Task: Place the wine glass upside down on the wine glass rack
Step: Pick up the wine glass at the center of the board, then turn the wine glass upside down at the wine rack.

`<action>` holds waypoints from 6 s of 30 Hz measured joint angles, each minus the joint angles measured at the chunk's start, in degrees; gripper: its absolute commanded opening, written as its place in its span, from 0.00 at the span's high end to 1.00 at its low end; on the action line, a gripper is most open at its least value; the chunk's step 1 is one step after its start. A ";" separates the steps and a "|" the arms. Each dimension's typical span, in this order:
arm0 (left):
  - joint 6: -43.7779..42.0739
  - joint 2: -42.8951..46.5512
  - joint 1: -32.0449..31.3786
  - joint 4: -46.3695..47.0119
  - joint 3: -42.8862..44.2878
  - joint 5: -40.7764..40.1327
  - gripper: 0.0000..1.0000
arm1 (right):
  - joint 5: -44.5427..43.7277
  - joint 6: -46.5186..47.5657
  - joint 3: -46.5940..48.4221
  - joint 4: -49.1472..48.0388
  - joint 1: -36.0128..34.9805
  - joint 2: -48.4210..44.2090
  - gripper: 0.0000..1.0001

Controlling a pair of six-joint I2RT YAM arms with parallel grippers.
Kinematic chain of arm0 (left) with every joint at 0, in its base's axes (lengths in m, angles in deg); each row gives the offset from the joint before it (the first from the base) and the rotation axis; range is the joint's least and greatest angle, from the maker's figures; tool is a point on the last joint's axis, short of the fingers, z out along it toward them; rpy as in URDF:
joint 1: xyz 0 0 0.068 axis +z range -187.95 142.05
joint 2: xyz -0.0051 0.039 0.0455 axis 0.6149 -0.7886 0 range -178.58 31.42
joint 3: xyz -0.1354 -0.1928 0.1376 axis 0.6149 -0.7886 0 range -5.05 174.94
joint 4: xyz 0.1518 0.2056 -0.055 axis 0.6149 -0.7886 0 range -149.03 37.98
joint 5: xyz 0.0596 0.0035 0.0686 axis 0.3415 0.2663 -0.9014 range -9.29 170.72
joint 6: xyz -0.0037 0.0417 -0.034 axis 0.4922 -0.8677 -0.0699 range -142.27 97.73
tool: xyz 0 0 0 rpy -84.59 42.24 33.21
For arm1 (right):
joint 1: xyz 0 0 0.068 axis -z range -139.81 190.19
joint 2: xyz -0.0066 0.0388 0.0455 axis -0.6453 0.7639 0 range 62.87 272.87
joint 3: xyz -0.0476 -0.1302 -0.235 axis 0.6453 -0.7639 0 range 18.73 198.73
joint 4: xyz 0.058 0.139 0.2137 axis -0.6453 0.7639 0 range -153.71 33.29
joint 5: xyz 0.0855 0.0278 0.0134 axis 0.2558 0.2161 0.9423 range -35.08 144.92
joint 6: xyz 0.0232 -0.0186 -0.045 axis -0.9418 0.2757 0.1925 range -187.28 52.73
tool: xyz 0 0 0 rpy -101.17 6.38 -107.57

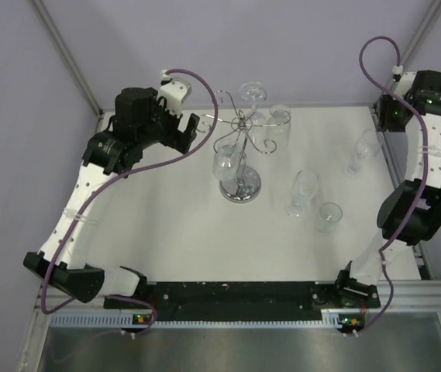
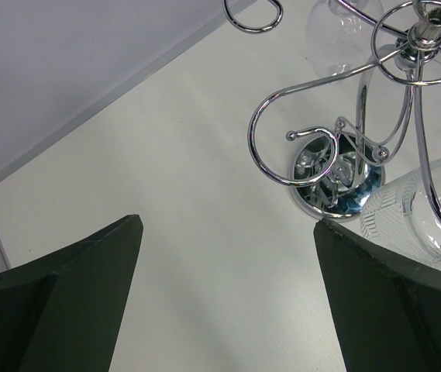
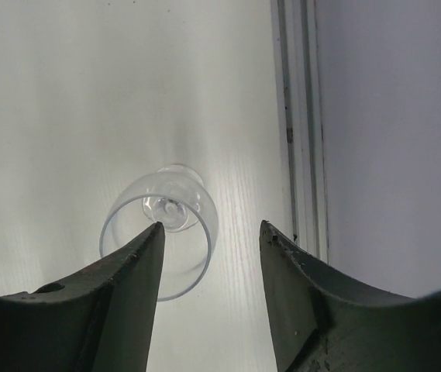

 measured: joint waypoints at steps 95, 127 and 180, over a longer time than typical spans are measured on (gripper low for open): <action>23.52 -13.99 -2.05 10.97 25.03 20.20 0.01 | 2.60 -0.04 31.93 -2.56 -42.75 -14.82 1.00; 27.10 -17.90 -4.94 14.38 24.90 22.21 0.80 | 10.54 -4.42 31.63 -3.04 -42.80 -16.96 1.00; 11.76 -9.14 3.30 10.91 20.15 4.31 1.00 | 8.37 3.63 17.73 0.37 -44.46 -27.41 0.26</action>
